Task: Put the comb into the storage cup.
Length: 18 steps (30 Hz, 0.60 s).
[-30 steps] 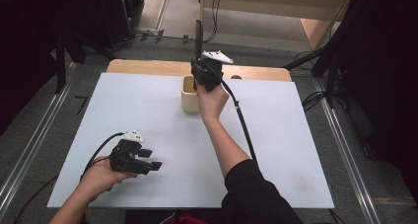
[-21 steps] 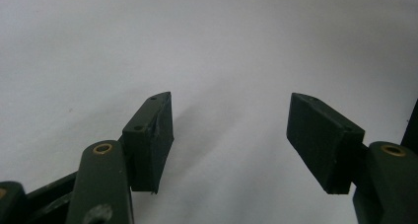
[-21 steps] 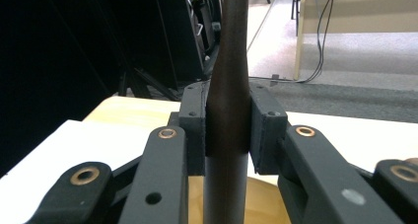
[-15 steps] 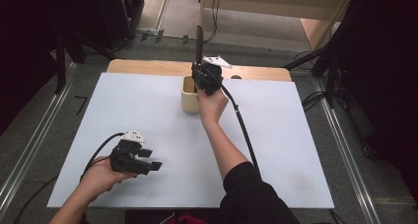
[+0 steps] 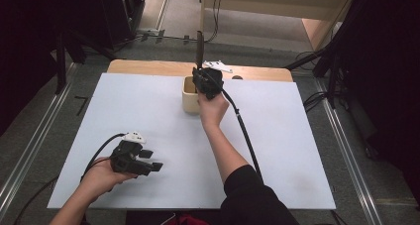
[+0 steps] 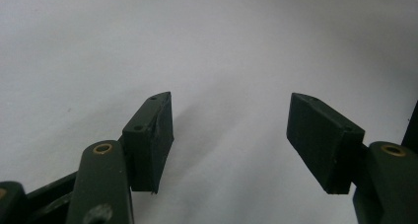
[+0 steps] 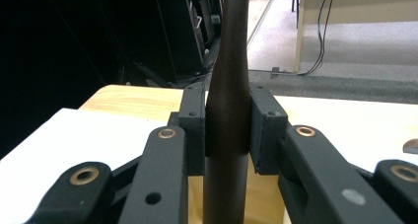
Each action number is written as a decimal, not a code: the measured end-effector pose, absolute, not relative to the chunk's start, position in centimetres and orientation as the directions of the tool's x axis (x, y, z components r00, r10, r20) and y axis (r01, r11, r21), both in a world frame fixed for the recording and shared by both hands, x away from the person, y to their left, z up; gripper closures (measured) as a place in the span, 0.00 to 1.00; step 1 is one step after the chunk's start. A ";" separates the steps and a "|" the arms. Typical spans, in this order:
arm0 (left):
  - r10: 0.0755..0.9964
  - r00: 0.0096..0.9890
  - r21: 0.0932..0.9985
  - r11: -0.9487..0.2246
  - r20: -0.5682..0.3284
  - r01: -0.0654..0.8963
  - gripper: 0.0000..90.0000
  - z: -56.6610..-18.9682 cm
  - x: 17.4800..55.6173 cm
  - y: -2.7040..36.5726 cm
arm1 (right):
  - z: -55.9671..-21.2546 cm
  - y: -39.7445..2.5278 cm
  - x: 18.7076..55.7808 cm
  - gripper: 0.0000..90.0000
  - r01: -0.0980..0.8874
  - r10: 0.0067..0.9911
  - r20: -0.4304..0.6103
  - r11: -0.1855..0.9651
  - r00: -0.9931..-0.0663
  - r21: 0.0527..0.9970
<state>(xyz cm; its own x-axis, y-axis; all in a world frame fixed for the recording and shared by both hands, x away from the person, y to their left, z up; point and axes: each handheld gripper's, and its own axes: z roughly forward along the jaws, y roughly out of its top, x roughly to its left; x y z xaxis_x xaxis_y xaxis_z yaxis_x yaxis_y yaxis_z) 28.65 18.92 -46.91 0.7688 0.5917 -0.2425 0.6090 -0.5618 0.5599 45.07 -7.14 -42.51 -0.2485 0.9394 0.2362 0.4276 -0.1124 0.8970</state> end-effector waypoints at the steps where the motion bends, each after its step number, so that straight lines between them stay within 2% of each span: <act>1: 0.591 0.769 0.560 -0.562 -0.242 0.609 0.39 -46.9 28.7 18.9 | -42.5 -7.2 45.1 0.77 0.430 0.939 0.237 -0.113 -0.248 0.896; 18: 0.592 0.769 0.559 -0.563 -0.242 0.609 0.39 -47.0 28.6 18.9 | -43.2 -7.0 44.8 0.77 0.435 0.942 0.212 -0.081 -0.261 0.897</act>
